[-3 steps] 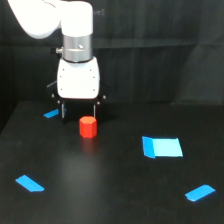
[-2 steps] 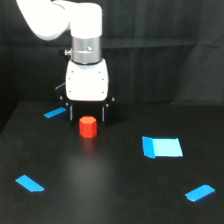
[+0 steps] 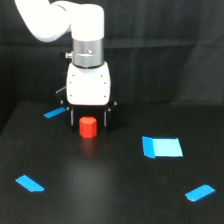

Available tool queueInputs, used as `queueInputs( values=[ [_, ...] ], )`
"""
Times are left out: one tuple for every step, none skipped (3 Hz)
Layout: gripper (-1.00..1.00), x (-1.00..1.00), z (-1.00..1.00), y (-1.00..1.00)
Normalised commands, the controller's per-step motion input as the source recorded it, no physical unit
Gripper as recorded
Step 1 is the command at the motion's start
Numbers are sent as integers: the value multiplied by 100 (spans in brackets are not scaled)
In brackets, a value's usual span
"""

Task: Pick up the red object from the table

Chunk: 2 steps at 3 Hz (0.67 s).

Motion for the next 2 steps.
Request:
queueInputs(
  values=[
    [85,-12,-23,-22],
    [-100,5,-8,3]
  ],
)
